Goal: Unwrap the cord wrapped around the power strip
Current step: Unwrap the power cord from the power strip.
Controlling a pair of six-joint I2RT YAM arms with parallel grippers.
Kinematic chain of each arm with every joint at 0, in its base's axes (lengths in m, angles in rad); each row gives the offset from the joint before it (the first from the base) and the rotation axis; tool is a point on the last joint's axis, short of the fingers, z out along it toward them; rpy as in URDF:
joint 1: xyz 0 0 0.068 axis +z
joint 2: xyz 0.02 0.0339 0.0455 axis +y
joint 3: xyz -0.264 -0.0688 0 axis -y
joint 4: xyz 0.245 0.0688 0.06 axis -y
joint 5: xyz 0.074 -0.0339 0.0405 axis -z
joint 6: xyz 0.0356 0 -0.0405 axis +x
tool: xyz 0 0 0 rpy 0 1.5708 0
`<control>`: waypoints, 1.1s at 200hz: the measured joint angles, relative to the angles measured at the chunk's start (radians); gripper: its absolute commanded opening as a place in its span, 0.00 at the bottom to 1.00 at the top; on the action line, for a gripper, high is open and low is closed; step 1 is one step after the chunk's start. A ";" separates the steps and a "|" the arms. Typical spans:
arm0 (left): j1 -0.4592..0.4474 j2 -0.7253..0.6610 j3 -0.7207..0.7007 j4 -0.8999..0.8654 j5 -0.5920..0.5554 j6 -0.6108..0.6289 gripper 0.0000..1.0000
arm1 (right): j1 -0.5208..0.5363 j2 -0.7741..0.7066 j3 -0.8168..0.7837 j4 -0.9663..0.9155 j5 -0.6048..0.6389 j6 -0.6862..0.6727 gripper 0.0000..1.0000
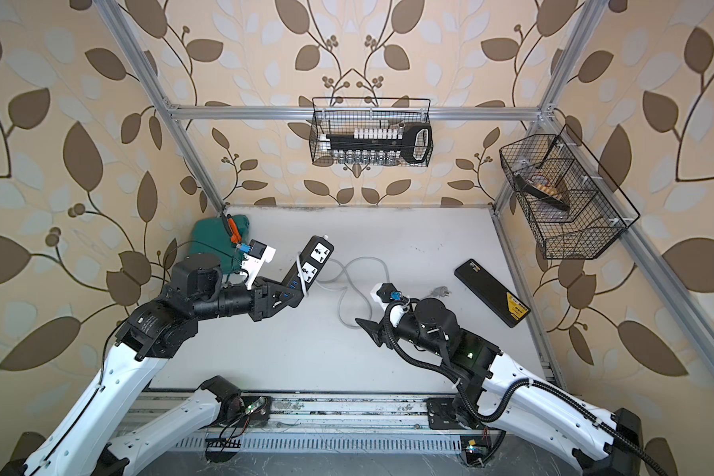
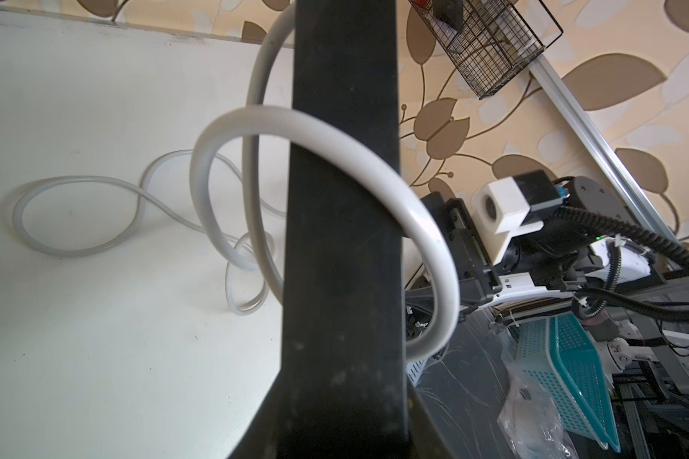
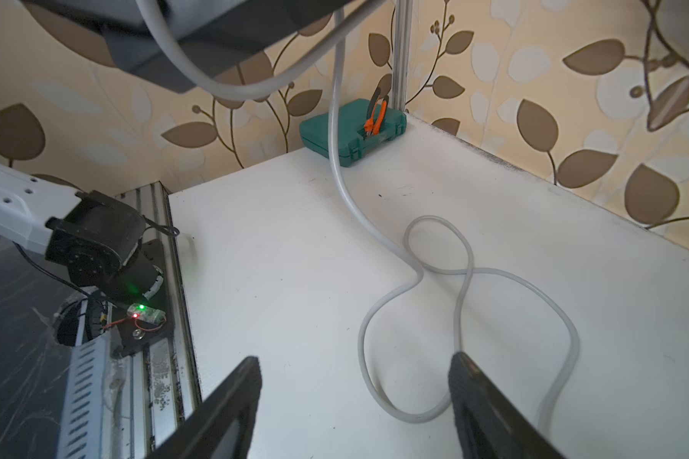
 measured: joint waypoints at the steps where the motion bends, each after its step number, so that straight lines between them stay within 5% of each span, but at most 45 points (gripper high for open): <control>1: 0.000 0.000 0.000 0.000 0.001 0.000 0.00 | 0.000 0.000 0.002 -0.001 0.002 0.000 0.77; 41: 0.000 0.032 -0.006 0.000 0.045 0.019 0.00 | -0.028 0.082 0.031 0.042 0.000 -0.058 0.77; 126: 0.000 0.046 0.005 -0.012 0.118 0.029 0.00 | -0.116 0.466 0.083 0.380 -0.293 -0.216 0.73; 148: 0.000 0.045 0.017 -0.015 0.142 0.030 0.00 | -0.116 0.575 0.138 0.446 -0.302 -0.241 0.61; 173: 0.000 0.039 0.024 -0.025 0.159 0.032 0.00 | -0.116 0.675 0.180 0.521 -0.309 -0.250 0.37; 220: 0.000 0.010 0.027 -0.047 0.169 0.034 0.00 | -0.119 0.726 0.178 0.626 -0.319 -0.229 0.01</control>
